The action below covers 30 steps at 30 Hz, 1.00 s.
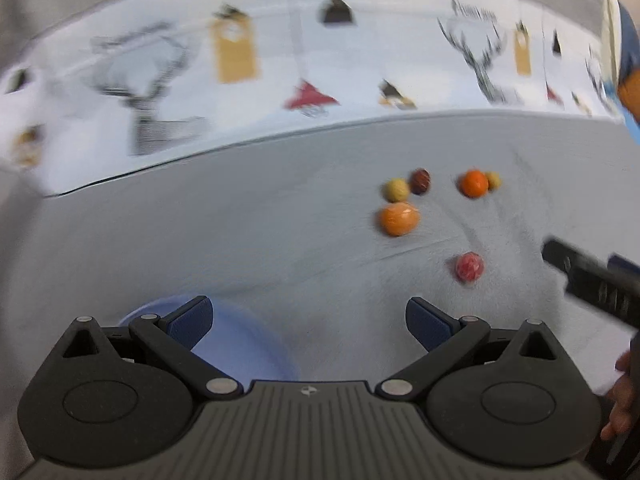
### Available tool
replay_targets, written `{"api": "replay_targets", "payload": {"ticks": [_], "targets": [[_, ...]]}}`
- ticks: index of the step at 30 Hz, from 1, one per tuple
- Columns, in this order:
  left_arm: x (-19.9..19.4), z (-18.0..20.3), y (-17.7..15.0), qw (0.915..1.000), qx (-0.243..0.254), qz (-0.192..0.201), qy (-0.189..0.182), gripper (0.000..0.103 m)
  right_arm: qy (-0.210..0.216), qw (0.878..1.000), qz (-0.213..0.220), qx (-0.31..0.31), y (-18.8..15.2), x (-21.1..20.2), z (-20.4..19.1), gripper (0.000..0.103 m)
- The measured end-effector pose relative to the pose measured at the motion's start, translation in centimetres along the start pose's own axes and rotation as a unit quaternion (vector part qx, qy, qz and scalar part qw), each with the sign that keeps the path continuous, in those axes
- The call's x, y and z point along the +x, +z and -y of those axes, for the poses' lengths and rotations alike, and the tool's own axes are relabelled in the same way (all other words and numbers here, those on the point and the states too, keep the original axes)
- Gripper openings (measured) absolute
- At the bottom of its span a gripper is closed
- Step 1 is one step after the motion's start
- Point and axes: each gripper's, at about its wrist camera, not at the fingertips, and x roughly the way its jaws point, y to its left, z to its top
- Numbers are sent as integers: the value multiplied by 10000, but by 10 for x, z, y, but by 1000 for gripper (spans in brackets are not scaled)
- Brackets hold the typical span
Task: Organize fruits
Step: 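Grasp an orange fruit with the left tool while the right tool grasps a mandarin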
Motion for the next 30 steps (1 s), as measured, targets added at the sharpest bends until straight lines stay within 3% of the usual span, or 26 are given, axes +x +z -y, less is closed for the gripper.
{"api": "replay_targets", "payload": {"ticks": [7,12,15,16,17,18,19,25,30], "targets": [[101,40,46,9975,24,-581,-410,103,162,9900,-1002,983,28,123,8,101],[136,48,63,9972,38,-633,-402,102,314,9920,-1078,569,36,164,-14,98],[147,44,70,9958,-208,-743,-488,102,331,9952,-880,279,41,177,-28,89],[148,43,72,9955,-286,-727,-537,101,244,9960,-832,237,41,181,-31,78],[147,42,73,9954,-306,-662,-618,79,84,9974,-704,134,41,183,-34,65],[146,44,74,9954,-219,-637,-680,52,-170,9983,-563,-55,41,182,-37,34],[142,47,76,9953,-50,-592,-762,42,-208,9985,-470,-199,41,181,-38,35],[117,28,67,9945,-200,-534,-884,42,-202,9984,-506,169,25,149,-1,35],[69,6,48,9935,-414,-445,-964,42,-224,9974,-581,374,8,99,26,35]]}}
